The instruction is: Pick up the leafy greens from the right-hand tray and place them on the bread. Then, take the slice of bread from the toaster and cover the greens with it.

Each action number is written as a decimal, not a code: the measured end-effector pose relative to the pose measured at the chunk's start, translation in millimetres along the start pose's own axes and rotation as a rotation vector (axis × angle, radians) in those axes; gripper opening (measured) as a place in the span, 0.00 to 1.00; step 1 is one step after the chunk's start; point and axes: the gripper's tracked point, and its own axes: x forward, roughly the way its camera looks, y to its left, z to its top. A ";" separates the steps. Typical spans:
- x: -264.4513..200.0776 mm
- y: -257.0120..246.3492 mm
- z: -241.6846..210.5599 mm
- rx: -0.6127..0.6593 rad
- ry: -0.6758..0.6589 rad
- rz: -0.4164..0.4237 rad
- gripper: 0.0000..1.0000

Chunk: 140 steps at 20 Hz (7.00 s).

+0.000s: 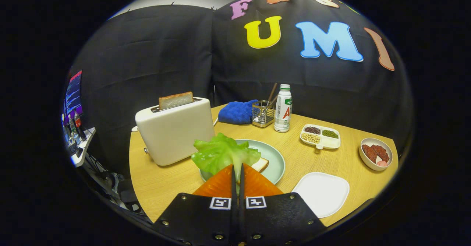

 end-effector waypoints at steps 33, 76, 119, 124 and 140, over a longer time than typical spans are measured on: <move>-30.1 -18.0 37.6 0.078 -0.233 -0.508 0.61; 125.1 226.9 128.1 0.103 -0.160 -0.385 0.61; 60.4 205.2 209.0 0.093 -0.311 -0.289 0.05; 42.5 166.7 200.2 0.107 -0.322 -0.340 0.05; 19.1 70.3 102.6 0.116 -0.268 -0.401 0.05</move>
